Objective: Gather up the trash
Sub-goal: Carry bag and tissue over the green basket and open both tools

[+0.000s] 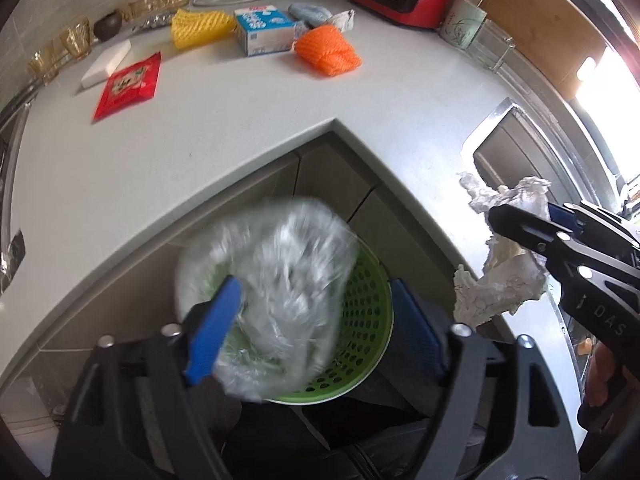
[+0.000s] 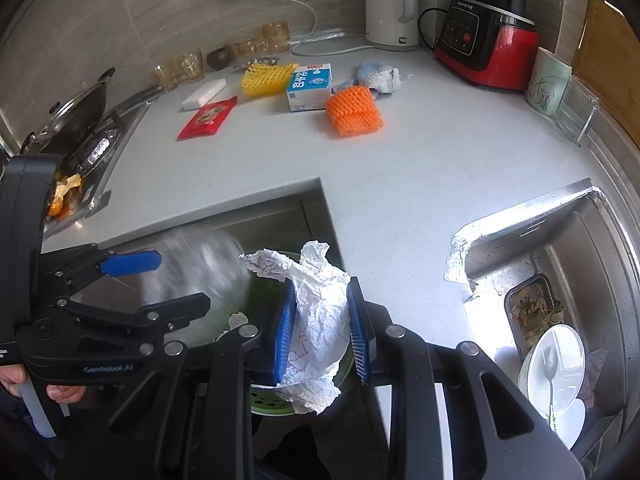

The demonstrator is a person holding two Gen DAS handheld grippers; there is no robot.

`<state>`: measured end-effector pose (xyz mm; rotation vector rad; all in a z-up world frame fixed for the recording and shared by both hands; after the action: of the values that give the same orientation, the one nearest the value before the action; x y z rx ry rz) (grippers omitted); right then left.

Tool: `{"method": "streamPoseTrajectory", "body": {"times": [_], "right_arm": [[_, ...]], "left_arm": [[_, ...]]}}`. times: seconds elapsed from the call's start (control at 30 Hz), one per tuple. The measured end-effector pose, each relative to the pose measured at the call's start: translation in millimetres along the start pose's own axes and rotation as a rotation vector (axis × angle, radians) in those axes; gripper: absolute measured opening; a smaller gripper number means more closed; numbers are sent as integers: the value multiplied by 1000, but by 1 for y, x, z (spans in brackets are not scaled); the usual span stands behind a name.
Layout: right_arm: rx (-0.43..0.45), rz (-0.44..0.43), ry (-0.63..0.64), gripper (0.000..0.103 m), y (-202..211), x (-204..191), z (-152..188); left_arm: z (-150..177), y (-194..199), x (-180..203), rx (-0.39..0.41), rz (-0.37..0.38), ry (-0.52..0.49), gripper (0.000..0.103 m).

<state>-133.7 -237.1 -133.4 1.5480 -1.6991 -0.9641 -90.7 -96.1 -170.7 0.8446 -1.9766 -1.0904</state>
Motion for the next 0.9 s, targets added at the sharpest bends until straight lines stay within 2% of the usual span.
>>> {"method": "streamPoseTrajectory", "body": {"times": [0.07,0.37,0.63,0.9], "right_arm": [[-3,-2,-2,27,-2,1,-1],[-13,-12,10,27,-7,-4,-4],[-61,-42,54,27,-28,-25,-8],[-119,-82,127,27,-56,-65,-12]], "left_arm": [[-1,0,2,-3,0,-8,84],[-6,-2,-9,-17,-32,11,84],[-6,5,-47,-18,-115,101,84],[-7,21,-90,8,-154,181,84]]}}
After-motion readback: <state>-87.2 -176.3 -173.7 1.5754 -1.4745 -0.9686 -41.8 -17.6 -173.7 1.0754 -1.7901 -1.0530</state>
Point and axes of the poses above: each gripper's, at about its wrist camera, not at the fingertips, and y roughly against the way its jaws point, x to its right, z to its underside, the point moved 4 cm from there along -y, roughly the way its jaws point, and after that the axes turned 7 degrees about z, right-handed, at the moved point
